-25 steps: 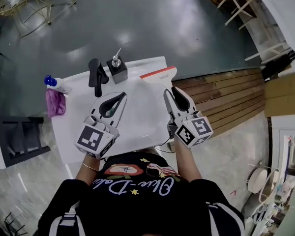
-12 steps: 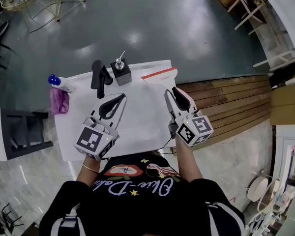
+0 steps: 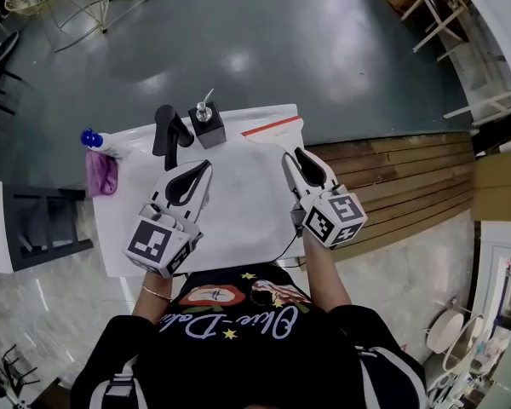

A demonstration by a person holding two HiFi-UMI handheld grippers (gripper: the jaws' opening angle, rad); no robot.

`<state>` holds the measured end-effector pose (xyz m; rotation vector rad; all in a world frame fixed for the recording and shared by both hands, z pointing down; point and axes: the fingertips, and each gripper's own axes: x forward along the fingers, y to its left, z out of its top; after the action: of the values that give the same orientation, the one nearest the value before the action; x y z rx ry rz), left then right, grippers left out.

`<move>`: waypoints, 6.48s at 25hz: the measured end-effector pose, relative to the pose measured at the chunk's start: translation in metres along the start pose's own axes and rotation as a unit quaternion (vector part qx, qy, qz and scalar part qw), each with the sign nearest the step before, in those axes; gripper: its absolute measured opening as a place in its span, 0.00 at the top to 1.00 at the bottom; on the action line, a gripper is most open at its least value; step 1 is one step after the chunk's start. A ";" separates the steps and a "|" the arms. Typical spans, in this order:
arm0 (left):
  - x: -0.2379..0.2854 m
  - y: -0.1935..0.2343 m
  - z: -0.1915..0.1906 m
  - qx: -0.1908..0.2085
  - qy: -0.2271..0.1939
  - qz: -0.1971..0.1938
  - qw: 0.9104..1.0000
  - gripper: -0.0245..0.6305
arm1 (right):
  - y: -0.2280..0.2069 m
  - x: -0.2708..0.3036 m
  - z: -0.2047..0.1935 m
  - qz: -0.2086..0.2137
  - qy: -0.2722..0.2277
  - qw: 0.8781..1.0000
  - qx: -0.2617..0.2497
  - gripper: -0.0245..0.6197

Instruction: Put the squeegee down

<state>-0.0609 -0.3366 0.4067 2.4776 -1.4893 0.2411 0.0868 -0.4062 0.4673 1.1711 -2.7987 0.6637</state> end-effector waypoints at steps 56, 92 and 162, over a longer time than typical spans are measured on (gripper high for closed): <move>-0.020 0.008 -0.008 -0.031 0.008 0.052 0.998 0.97 | -0.032 0.045 -0.056 0.008 0.106 0.993 -0.042 0.78; -0.037 0.019 -0.010 -0.037 0.006 0.074 0.997 0.97 | -0.032 0.058 -0.075 -0.005 0.143 0.986 -0.085 0.78; -0.024 0.008 -0.002 -0.033 -0.033 -0.017 0.999 0.97 | 0.050 -0.011 0.028 0.032 0.001 0.995 -0.097 0.94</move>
<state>-0.0797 -0.3191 0.4032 2.4783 -1.4538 0.1038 0.0638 -0.3786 0.4214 1.0499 -2.8321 0.3845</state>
